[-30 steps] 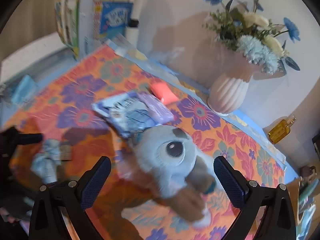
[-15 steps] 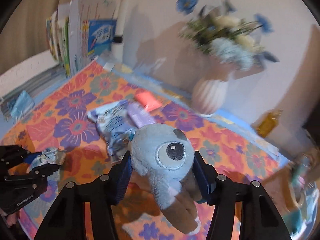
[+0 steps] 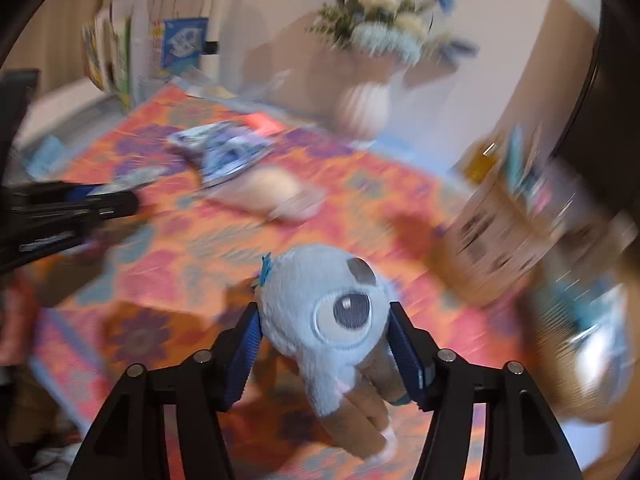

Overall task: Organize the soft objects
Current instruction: 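Grasp the plaid bow with the left tool while the right tool grasps the grey plush toy, then carry the plaid bow and grey plush into the gold bowl and release both, then move both open tools back over the table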

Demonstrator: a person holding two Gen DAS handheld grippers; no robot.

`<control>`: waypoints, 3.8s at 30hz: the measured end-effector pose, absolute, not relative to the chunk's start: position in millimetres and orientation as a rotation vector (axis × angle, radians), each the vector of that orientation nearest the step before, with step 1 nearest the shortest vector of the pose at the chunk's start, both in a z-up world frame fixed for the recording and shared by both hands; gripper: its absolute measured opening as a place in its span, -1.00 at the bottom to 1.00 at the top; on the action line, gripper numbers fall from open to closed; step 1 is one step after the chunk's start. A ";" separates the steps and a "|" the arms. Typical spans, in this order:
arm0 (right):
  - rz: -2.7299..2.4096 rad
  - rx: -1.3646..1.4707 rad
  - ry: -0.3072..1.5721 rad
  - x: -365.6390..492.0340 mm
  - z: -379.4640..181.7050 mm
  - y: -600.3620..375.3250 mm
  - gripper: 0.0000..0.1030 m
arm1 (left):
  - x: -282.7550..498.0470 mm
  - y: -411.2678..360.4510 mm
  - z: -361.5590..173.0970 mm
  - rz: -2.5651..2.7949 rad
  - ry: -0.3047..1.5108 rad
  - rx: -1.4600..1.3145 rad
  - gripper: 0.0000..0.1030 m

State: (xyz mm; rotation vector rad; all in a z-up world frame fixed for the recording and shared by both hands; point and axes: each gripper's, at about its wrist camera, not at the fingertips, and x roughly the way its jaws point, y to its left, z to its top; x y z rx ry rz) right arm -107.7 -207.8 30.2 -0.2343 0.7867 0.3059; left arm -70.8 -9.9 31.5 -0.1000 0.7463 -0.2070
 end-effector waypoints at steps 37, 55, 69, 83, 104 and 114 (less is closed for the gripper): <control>0.175 -0.318 0.669 -101.3 -0.8 -210.5 0.61 | -59.1 -16.3 12.6 -0.217 0.834 -0.099 -0.55; 0.027 -0.053 0.392 -155.6 123.0 -333.9 0.09 | -85.5 -122.5 133.3 -0.465 0.590 -0.021 -0.55; -0.254 0.101 0.398 -122.7 159.3 -505.2 0.10 | -18.3 -331.5 184.8 -0.737 0.621 0.057 -0.55; -0.198 0.122 0.578 -104.2 124.7 -527.4 0.72 | 5.8 -376.7 142.7 -0.800 0.764 0.057 0.62; 0.539 0.160 0.664 -130.2 112.4 -284.4 1.00 | -110.1 -89.1 277.0 -0.501 0.546 -0.015 0.99; 0.464 -0.121 0.810 -99.3 46.1 -197.6 1.00 | -76.5 1.4 123.6 -0.117 0.715 0.003 0.99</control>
